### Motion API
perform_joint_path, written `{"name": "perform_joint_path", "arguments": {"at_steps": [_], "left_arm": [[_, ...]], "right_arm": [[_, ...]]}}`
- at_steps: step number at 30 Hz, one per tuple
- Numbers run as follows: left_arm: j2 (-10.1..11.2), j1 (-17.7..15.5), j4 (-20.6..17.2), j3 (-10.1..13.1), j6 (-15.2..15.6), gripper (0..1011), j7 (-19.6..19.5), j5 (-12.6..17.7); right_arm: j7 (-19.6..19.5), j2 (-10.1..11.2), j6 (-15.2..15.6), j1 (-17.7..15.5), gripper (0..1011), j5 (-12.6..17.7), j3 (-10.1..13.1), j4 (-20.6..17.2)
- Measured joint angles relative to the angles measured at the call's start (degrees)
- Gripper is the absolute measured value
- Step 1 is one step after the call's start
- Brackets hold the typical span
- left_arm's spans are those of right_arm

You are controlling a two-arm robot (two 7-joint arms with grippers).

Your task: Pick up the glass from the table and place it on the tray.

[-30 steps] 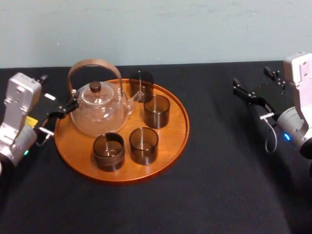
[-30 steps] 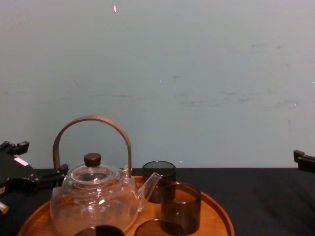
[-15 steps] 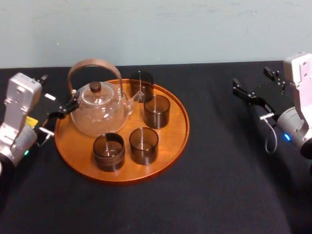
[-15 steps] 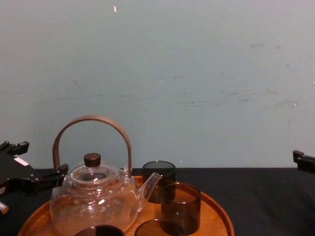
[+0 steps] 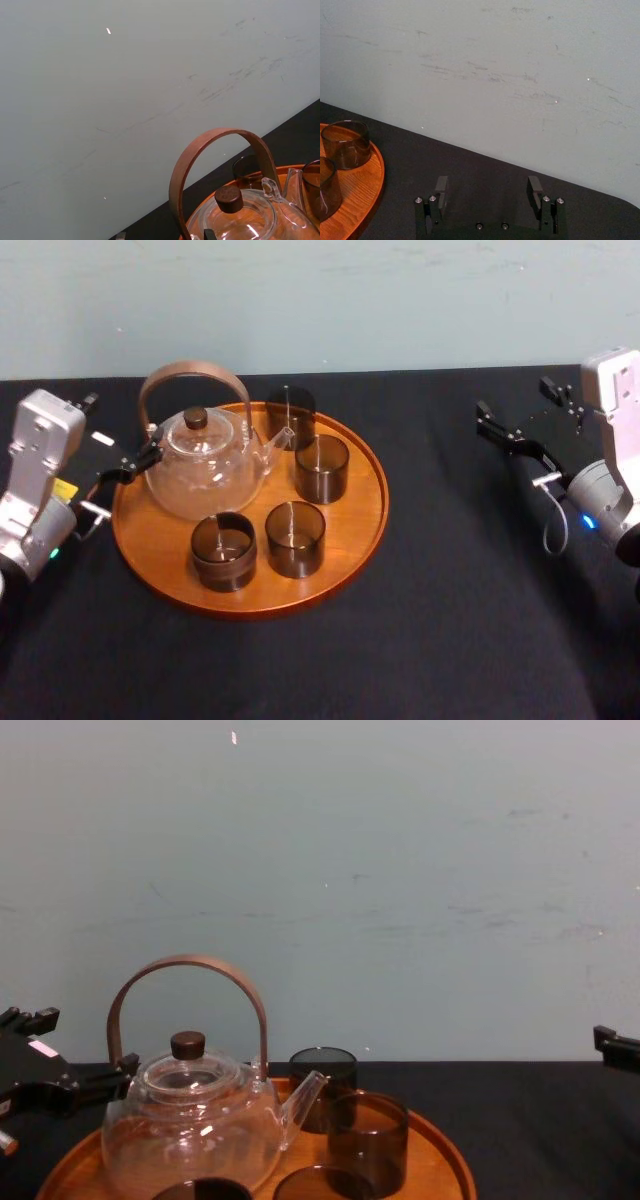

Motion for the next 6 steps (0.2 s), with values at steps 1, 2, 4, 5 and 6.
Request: {"name": "perform_joint_path", "arguments": {"at_steps": [1, 2, 4, 5, 6], "left_arm": [[0.0, 0.0, 0.0, 0.0, 0.0, 1009, 0.0, 0.0], [0.0, 0.0, 0.0, 0.0, 0.0, 1010, 0.0, 0.0], [0.0, 0.0, 0.0, 0.0, 0.0, 1009, 0.0, 0.0], [0.0, 0.0, 0.0, 0.0, 0.0, 1010, 0.0, 0.0], [0.0, 0.0, 0.0, 0.0, 0.0, 1010, 0.0, 0.0]], "right_arm": [[0.0, 0.0, 0.0, 0.0, 1002, 0.0, 0.0, 0.0], [0.0, 0.0, 0.0, 0.0, 1002, 0.0, 0.0, 0.0], [0.0, 0.0, 0.0, 0.0, 1002, 0.0, 0.0, 0.0], [0.0, 0.0, 0.0, 0.0, 1002, 0.0, 0.0, 0.0], [0.0, 0.0, 0.0, 0.0, 1002, 0.0, 0.0, 0.0]]}}
